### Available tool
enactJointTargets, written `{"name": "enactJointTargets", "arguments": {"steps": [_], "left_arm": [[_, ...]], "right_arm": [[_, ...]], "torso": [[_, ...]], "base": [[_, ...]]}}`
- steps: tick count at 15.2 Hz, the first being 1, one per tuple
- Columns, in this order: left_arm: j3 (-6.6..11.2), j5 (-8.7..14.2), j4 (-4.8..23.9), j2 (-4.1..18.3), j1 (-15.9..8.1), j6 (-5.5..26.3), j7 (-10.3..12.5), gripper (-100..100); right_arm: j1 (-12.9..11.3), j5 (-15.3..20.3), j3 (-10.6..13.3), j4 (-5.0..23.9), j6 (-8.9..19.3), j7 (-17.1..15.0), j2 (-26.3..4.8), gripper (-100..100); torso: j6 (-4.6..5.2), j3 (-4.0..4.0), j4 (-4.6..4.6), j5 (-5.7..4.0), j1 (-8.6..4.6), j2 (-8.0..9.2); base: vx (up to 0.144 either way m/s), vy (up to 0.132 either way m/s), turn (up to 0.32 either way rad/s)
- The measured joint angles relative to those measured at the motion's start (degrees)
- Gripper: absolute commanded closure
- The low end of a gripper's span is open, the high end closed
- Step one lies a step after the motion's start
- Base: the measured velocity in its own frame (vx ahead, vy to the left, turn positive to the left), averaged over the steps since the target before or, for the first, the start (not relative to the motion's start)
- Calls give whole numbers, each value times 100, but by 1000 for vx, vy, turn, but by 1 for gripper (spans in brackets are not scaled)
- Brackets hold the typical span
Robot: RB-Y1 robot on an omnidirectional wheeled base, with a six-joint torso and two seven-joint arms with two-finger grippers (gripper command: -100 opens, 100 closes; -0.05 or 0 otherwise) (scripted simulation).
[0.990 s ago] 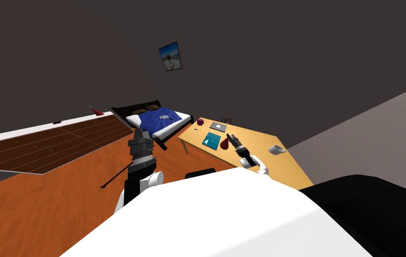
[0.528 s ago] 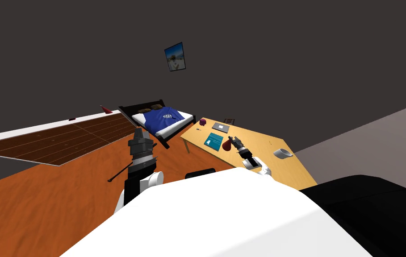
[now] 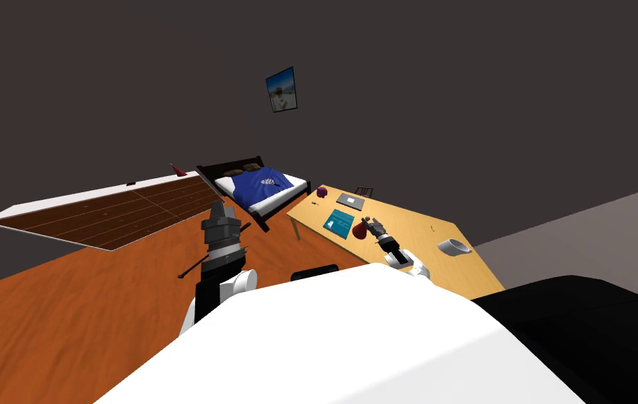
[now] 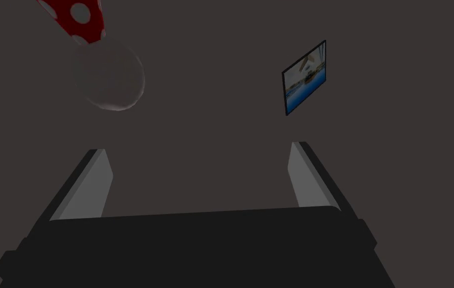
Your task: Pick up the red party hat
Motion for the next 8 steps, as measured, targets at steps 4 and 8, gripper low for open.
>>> {"name": "enactJointTargets", "arguments": {"steps": [4, 8], "left_arm": [[0, 0, 0, 0, 0, 0, 0, 0], [0, 0, 0, 0, 0, 0, 0, 0]], "right_arm": [[-85, 46, -76, 410, -21, 312, -45, -100], [-173, 102, -157, 861, -69, 689, -53, -100]], "torso": [[0, 0, 0, 0, 0, -1], [0, -1, 0, 0, 0, -2]], "base": [[11, 8, 74], [13, 8, 102]]}}
